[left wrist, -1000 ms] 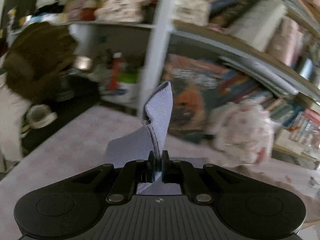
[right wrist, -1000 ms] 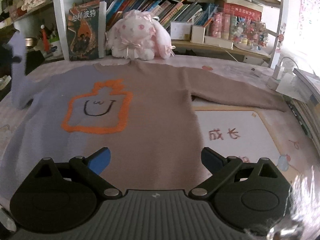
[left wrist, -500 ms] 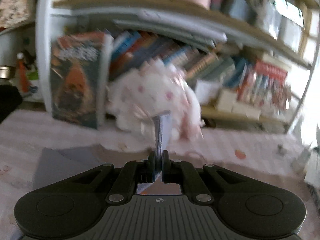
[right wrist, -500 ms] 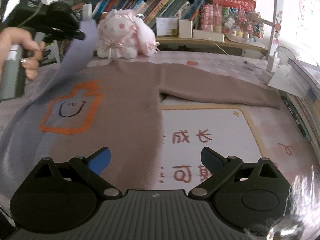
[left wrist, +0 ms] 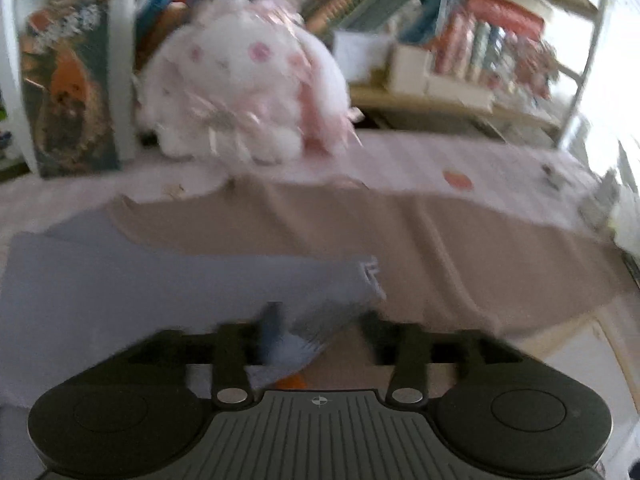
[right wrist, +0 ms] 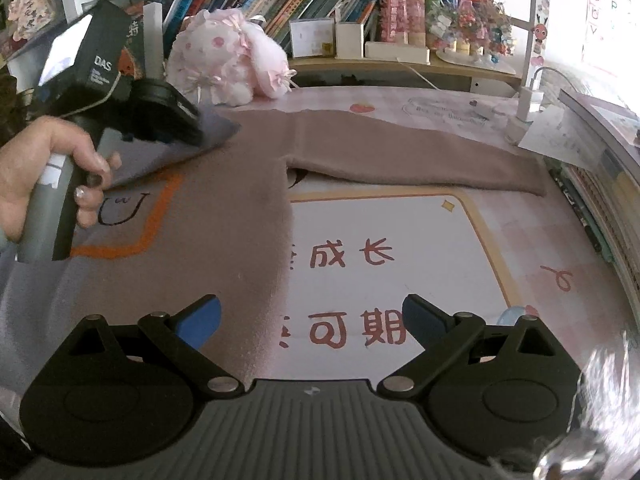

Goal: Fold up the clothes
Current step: 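Carry the lavender sleeve across the sweater front with the left tool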

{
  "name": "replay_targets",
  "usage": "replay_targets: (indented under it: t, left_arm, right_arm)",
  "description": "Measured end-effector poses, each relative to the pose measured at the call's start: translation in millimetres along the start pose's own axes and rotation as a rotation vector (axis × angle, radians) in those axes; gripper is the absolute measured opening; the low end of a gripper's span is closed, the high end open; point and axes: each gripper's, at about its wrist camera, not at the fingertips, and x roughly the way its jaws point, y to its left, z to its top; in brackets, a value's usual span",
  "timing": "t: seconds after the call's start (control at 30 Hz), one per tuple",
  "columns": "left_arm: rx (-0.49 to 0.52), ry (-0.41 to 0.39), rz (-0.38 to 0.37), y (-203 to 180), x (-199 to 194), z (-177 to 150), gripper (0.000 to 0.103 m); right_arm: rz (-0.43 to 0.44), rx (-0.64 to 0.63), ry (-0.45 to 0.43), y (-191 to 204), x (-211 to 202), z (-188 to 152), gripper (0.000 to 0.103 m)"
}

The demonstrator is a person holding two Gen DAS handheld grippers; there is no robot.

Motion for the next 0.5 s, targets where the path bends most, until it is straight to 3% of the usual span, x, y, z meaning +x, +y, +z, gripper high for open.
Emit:
replay_targets:
  t: [0.07, 0.2, 0.33, 0.5]
  left_arm:
    - [0.041, -0.036, -0.005, -4, -15, -7, 0.074]
    - [0.12, -0.1, 0.008, 3, -58, -32, 0.078]
    - [0.118, -0.083, 0.155, 36, -94, -70, 0.078]
    - [0.007, -0.04, 0.335, 86, -142, -117, 0.078]
  right_arm:
    - [0.007, -0.005, 0.0, 0, 0, 1, 0.098]
    - [0.023, -0.009, -0.003, 2, 1, 3, 0.098]
    - [0.054, 0.001, 0.01, 3, 7, 6, 0.098]
    - [0.102, 0.018, 0.057, 6, 17, 9, 0.098]
